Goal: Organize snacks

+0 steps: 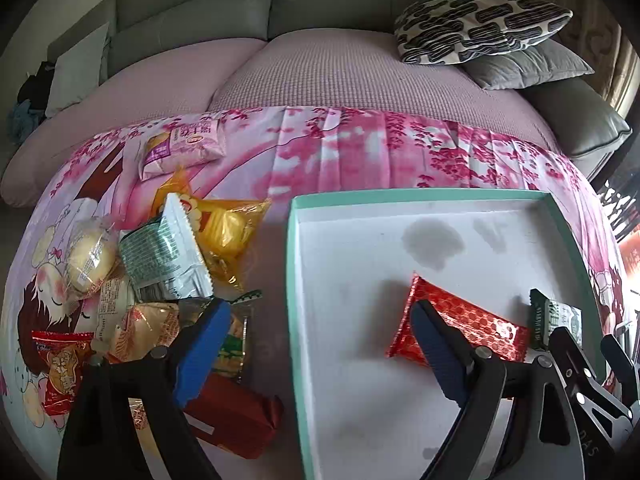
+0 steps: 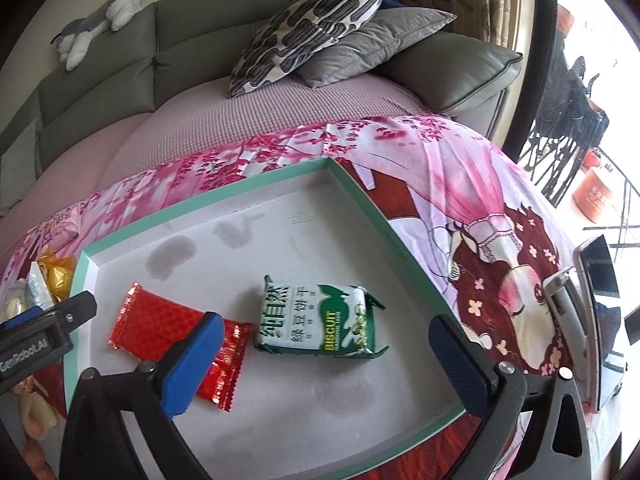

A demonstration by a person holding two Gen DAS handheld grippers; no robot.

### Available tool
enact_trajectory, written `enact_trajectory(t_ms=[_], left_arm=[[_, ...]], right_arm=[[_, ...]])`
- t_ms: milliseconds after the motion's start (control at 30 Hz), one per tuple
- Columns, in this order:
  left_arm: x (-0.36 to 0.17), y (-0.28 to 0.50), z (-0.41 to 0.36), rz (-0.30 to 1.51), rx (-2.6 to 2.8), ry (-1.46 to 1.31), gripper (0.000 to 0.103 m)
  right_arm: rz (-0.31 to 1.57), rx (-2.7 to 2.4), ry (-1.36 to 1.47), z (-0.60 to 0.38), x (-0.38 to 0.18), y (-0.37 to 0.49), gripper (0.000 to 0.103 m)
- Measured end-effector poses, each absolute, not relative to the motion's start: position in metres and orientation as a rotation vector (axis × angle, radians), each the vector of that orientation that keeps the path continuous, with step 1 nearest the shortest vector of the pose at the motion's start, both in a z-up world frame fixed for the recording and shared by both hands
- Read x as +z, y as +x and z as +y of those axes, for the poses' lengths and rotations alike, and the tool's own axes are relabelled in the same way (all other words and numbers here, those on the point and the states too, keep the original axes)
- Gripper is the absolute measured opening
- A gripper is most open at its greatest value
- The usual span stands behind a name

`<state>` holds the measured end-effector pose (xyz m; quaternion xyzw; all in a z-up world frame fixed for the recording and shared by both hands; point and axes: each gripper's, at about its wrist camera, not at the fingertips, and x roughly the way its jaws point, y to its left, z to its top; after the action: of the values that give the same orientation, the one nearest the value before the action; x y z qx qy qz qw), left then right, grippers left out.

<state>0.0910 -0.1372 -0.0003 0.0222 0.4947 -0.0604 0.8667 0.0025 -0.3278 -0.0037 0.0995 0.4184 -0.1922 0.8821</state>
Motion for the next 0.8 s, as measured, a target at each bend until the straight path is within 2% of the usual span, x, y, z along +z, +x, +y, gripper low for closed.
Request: enact_trajectory(t_ms=[467,800], left_arm=[[0.010,0.082,-0.111,0.987,-0.101,0.014,0.097],[0.022,0.066,-0.064,0.975,-0.023,0.011,0.097]], right_arm=[[0.835,-0.244,0.241,-0.302,0.005,0.008,0.103],[0.854,-0.221,0.192,-0.272,0.001,0.015,0.103]])
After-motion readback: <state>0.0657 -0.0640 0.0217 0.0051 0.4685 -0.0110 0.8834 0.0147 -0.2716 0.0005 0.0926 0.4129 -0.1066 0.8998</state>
